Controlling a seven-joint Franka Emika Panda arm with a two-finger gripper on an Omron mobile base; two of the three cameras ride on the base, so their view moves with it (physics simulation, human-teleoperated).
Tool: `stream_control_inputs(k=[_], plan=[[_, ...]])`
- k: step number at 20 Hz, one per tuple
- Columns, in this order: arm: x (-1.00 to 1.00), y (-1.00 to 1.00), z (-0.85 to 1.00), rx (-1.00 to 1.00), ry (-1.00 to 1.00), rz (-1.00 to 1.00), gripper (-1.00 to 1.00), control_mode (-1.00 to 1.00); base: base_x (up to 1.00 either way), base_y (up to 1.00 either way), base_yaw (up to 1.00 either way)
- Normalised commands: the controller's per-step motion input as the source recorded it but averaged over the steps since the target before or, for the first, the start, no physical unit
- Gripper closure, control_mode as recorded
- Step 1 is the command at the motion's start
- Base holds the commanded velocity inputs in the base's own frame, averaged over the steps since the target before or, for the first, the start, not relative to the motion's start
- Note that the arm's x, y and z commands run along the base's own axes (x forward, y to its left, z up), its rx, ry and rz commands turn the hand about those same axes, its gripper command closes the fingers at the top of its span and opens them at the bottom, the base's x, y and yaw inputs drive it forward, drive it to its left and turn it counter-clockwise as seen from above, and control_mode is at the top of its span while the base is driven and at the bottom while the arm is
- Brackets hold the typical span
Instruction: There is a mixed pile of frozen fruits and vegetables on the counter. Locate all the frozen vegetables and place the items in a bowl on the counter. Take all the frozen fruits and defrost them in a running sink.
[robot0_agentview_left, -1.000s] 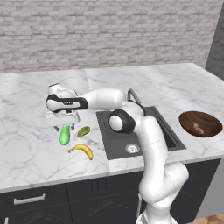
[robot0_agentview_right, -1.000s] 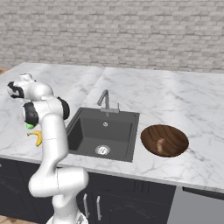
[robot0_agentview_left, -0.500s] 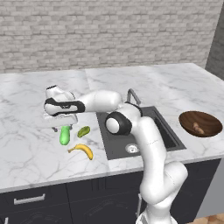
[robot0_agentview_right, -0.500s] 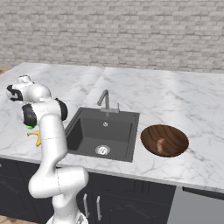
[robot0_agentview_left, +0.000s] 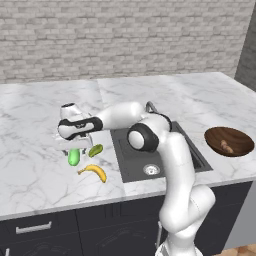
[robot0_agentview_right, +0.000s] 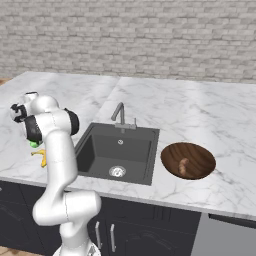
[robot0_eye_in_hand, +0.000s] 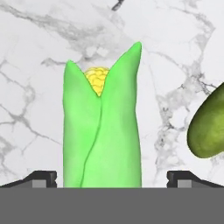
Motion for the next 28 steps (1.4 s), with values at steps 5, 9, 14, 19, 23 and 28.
stream_control_inputs(k=[5, 9, 14, 19, 23, 28], plan=[[-0.01, 0.11, -0.07, 0.00, 0.00, 0.01, 1.00, -1.00, 0.00, 0.00, 0.00], [0.01, 0.08, -0.01, 0.00, 0.00, 0.00, 1.00, -1.00, 0.00, 0.00, 0.00], [0.00, 0.00, 0.22, 0.00, 0.00, 0.00, 1.00, -1.00, 0.00, 0.00, 0.00], [-0.09, -0.05, 0.38, 0.01, 0.00, 0.00, 1.00, -1.00, 0.00, 0.00, 0.00], [-0.10, -0.12, 0.32, 0.01, 0.00, 0.01, 1.00, -1.00, 0.00, 0.00, 0.00], [-0.21, -0.19, 0.16, 0.03, -0.06, 0.02, 1.00, -1.00, 0.00, 0.00, 0.00]])
